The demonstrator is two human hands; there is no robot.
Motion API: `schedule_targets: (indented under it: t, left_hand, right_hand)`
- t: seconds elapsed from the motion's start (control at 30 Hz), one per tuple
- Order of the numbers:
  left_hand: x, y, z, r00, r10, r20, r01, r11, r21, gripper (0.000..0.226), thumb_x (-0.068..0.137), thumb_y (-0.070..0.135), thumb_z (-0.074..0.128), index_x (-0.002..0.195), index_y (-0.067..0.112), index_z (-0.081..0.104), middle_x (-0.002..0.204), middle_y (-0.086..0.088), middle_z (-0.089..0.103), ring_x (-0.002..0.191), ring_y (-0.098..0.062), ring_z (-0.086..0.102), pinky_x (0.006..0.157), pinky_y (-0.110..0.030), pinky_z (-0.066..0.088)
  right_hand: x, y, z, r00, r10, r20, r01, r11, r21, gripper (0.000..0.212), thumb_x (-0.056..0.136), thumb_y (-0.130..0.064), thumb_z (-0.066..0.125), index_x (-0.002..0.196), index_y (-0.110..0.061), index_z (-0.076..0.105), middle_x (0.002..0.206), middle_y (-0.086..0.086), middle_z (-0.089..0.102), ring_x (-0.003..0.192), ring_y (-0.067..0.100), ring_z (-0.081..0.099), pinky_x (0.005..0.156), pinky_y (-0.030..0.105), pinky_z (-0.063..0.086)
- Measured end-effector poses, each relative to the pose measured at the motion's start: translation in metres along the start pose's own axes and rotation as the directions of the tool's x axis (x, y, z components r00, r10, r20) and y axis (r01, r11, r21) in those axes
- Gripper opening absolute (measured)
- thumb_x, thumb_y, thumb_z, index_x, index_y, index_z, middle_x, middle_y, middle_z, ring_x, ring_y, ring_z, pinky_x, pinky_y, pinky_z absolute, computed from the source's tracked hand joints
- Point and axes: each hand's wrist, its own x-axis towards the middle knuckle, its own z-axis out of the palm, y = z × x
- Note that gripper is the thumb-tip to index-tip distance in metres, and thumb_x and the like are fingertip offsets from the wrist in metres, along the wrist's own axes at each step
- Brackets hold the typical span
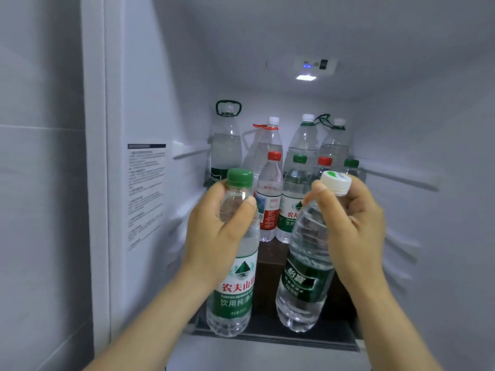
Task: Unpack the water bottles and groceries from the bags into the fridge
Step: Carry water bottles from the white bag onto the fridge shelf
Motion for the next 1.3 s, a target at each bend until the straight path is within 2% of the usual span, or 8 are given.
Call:
schedule_targets:
  t: [0.2, 0.27, 0.4, 0.57, 0.8, 0.93, 1.03, 1.3]
  left_hand:
    - [0.035, -0.022, 0.017, 0.999, 0.046, -0.018, -0.044, 0.994, 0.096, 0.005, 0.091, 0.021, 0.059, 0.092, 0.026, 0.061, 0.090, 0.018, 0.067, 0.077, 0.003, 0.063, 0.063, -0.006, 0.045]
    - [0.046, -0.030, 0.023, 0.998, 0.061, -0.027, -0.058, 0.991, 0.124, 0.001, 0.091, 0.024, 0.060, 0.091, 0.024, 0.061, 0.087, 0.016, 0.067, 0.075, 0.002, 0.063, 0.062, -0.007, 0.045]
    - [0.065, -0.049, 0.034, 0.998, 0.063, -0.030, -0.056, 0.979, 0.197, 0.015, 0.085, 0.042, 0.054, 0.091, 0.030, 0.059, 0.084, 0.011, 0.068, 0.076, -0.002, 0.064, 0.070, -0.029, 0.053]
    - [0.085, -0.072, 0.042, 0.996, 0.060, -0.067, -0.042, 0.970, 0.238, 0.020, 0.084, 0.048, 0.051, 0.092, 0.032, 0.058, 0.086, 0.010, 0.066, 0.080, -0.008, 0.063, 0.075, -0.042, 0.054]
    - [0.100, -0.095, 0.047, 0.995, 0.063, -0.077, -0.038, 0.958, 0.286, 0.004, 0.091, 0.045, 0.055, 0.094, 0.044, 0.053, 0.092, 0.017, 0.065, 0.085, 0.003, 0.060, 0.071, -0.022, 0.047]
    - [0.102, -0.100, 0.049, 0.994, 0.075, -0.079, -0.054, 0.969, 0.239, 0.010, 0.088, 0.047, 0.055, 0.096, 0.050, 0.050, 0.093, 0.036, 0.061, 0.090, 0.016, 0.056, 0.067, -0.002, 0.040]
    - [0.094, -0.112, 0.050, 0.992, 0.081, -0.100, -0.059, 0.977, 0.205, 0.029, 0.085, 0.058, 0.054, 0.112, 0.050, 0.047, 0.107, 0.029, 0.061, 0.099, 0.011, 0.056, 0.076, -0.010, 0.042]
    - [0.080, -0.140, 0.048, 0.995, 0.064, -0.075, -0.049, 0.980, 0.195, 0.066, 0.078, 0.064, 0.048, 0.137, 0.036, 0.038, 0.122, 0.017, 0.057, 0.104, 0.008, 0.057, 0.082, -0.022, 0.048]
  right_hand:
    - [0.026, 0.026, -0.002, 0.999, -0.006, -0.039, 0.005, 1.000, -0.013, 0.013, 0.090, -0.027, 0.064, 0.096, -0.015, 0.065, 0.086, 0.003, 0.070, 0.077, 0.010, 0.066, 0.063, 0.012, 0.049]
    - [0.036, 0.035, -0.003, 0.998, -0.008, -0.063, 0.007, 1.000, -0.031, 0.012, 0.091, -0.027, 0.063, 0.096, -0.017, 0.065, 0.086, 0.001, 0.070, 0.077, 0.010, 0.066, 0.064, 0.014, 0.051]
    - [0.055, 0.053, 0.000, 0.998, 0.000, -0.056, -0.004, 0.998, -0.057, 0.006, 0.091, -0.031, 0.062, 0.094, -0.026, 0.063, 0.087, -0.005, 0.069, 0.080, 0.010, 0.066, 0.070, 0.022, 0.053]
    - [0.071, 0.071, 0.011, 1.000, -0.013, -0.028, 0.012, 0.999, -0.036, 0.004, 0.091, -0.025, 0.062, 0.090, -0.028, 0.061, 0.083, -0.005, 0.067, 0.075, 0.004, 0.064, 0.066, 0.013, 0.050]
    - [0.079, 0.097, 0.020, 0.999, 0.026, -0.019, -0.028, 0.997, -0.071, 0.005, 0.089, -0.033, 0.061, 0.092, -0.030, 0.062, 0.085, -0.008, 0.067, 0.078, 0.002, 0.064, 0.070, 0.016, 0.051]
    - [0.081, 0.104, 0.022, 0.999, 0.032, -0.024, -0.034, 0.996, -0.079, 0.007, 0.088, -0.039, 0.060, 0.093, -0.035, 0.061, 0.087, -0.010, 0.069, 0.083, 0.001, 0.065, 0.074, 0.018, 0.052]
    - [0.084, 0.108, 0.023, 0.999, 0.040, -0.034, -0.043, 0.995, -0.088, 0.017, 0.085, -0.046, 0.058, 0.093, -0.032, 0.062, 0.085, -0.010, 0.069, 0.079, 0.001, 0.065, 0.071, 0.014, 0.051]
    - [0.093, 0.126, 0.033, 0.995, 0.041, -0.095, -0.054, 0.989, -0.139, 0.011, 0.090, -0.041, 0.061, 0.093, -0.031, 0.064, 0.084, -0.009, 0.070, 0.081, 0.008, 0.067, 0.075, 0.033, 0.056]
